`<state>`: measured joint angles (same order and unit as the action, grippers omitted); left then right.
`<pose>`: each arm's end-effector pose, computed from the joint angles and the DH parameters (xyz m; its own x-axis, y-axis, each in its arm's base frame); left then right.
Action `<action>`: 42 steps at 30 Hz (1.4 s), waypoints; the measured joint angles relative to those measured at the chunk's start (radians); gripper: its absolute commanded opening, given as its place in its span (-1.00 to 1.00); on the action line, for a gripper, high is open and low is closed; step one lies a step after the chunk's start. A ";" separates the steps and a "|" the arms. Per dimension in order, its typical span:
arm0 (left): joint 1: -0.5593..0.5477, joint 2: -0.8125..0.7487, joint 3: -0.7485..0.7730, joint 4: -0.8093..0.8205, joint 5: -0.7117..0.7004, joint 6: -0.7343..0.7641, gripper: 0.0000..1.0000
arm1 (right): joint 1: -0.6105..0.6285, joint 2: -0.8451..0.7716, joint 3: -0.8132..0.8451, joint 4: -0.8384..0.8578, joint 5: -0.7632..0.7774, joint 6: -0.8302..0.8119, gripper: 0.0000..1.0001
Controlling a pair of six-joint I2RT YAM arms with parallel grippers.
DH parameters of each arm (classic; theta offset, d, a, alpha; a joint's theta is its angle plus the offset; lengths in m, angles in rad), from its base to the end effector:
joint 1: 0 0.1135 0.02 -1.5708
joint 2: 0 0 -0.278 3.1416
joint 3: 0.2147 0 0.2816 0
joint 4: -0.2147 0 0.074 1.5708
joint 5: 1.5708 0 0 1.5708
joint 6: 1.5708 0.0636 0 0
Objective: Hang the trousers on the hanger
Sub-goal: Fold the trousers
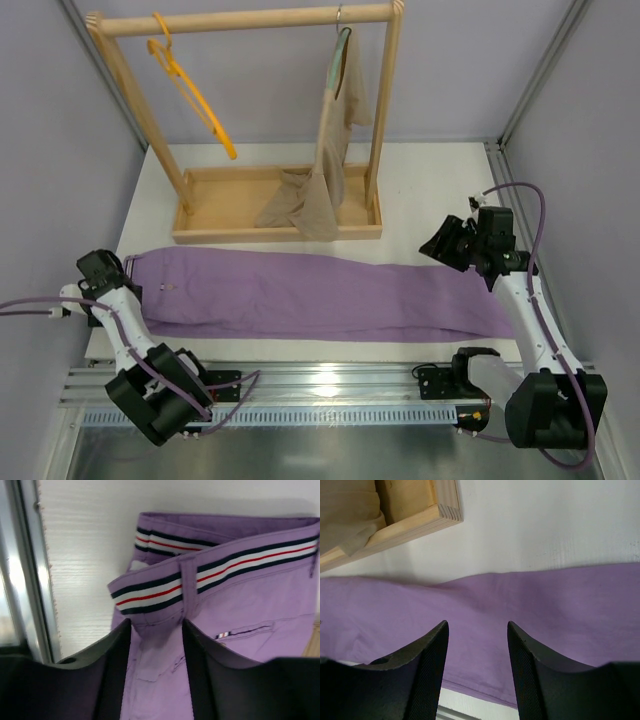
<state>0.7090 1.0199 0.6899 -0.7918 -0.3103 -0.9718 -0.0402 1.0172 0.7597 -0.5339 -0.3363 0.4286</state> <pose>0.1487 0.1532 0.1967 0.2096 -0.8564 -0.4719 -0.9710 -0.1256 -0.2034 0.2500 0.0109 0.2426 -0.7270 0.4219 -0.5417 0.1191 0.8545 0.5056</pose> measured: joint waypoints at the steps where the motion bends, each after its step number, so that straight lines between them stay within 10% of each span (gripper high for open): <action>1: 0.000 0.002 0.000 0.021 0.010 0.014 -0.43 | 0.000 -0.006 0.001 -0.003 -0.001 -0.006 0.07; 6: 0.000 -0.050 -0.001 0.170 0.199 0.072 -0.98 | 0.000 -0.032 0.002 -0.005 -0.013 -0.011 0.08; 17: 0.004 -0.198 -0.147 0.438 0.382 0.069 -0.99 | 0.000 -0.030 0.007 -0.006 -0.029 -0.004 0.08; 27: 0.054 -0.154 -0.135 0.256 0.179 -0.008 0.29 | 0.000 -0.029 -0.007 -0.069 0.077 0.143 0.08; 36: 0.007 -0.091 0.100 0.124 0.175 -0.021 0.24 | -0.064 -0.062 -0.081 -0.235 0.391 0.396 0.02; 42: -0.250 -0.130 0.132 0.105 0.150 -0.020 0.23 | -0.072 -0.032 -0.101 -0.278 0.408 0.447 -0.08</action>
<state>0.4587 0.8898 0.8223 -0.6865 -0.1604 -0.9916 -0.1127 0.9852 0.6590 -0.8120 0.0719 0.8761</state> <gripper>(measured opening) 0.606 0.499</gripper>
